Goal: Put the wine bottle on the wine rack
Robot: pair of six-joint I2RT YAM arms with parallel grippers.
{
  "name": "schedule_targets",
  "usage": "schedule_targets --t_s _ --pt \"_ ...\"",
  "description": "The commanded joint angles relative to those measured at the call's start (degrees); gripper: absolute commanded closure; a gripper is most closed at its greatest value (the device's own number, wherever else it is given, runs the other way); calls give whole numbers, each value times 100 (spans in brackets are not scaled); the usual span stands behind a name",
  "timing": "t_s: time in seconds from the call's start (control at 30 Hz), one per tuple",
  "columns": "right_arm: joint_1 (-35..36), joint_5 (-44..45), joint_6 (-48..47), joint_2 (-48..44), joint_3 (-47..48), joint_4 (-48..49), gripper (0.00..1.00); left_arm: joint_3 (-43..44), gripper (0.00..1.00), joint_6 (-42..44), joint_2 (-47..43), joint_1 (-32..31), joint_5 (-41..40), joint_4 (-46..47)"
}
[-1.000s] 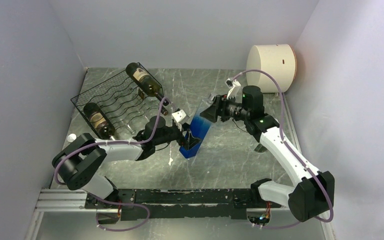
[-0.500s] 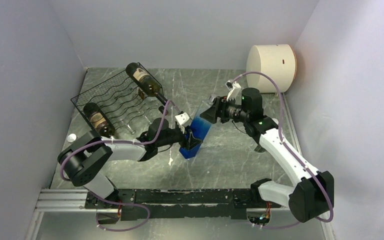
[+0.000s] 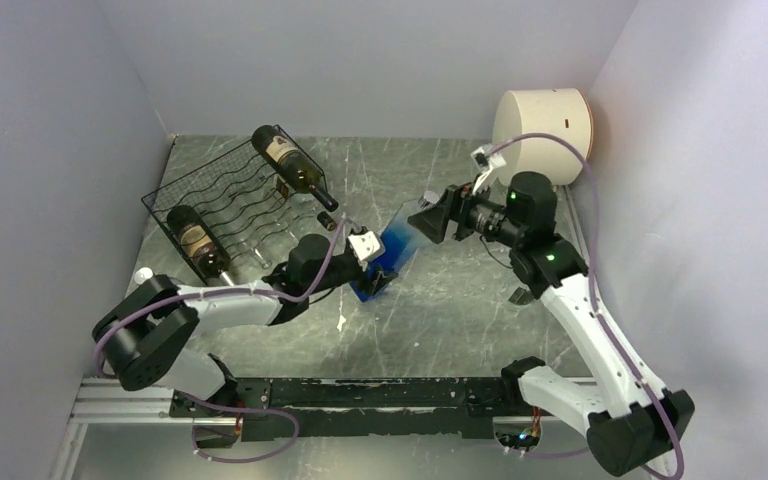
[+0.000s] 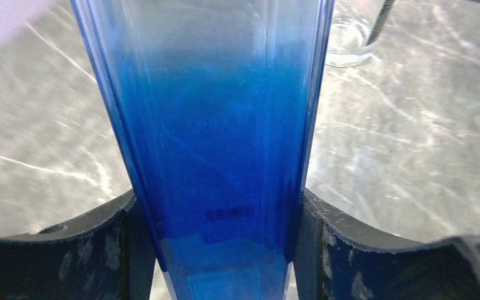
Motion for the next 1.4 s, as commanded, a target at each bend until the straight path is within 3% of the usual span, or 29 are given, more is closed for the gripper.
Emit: schedule_targets --t_s 0.0,0.47,0.83,1.03,1.37 --pt "37 218 -388 -433 659 -535 16 219 93 1750 -777 -2 -333 736" --pt "25 634 -894 -86 2819 -2271 15 1503 93 5839 -1243 0 -653 -104" --pt "36 461 -1939 82 2978 -3145 10 2693 93 8686 -868 -3 -490 -1363" --pt "39 593 -2253 234 2938 -3438 8 2974 93 9479 -771 8 -551 -2164" --pt "143 697 -2450 522 2632 -3477 11 3005 93 9657 -787 8 -435 -2445"
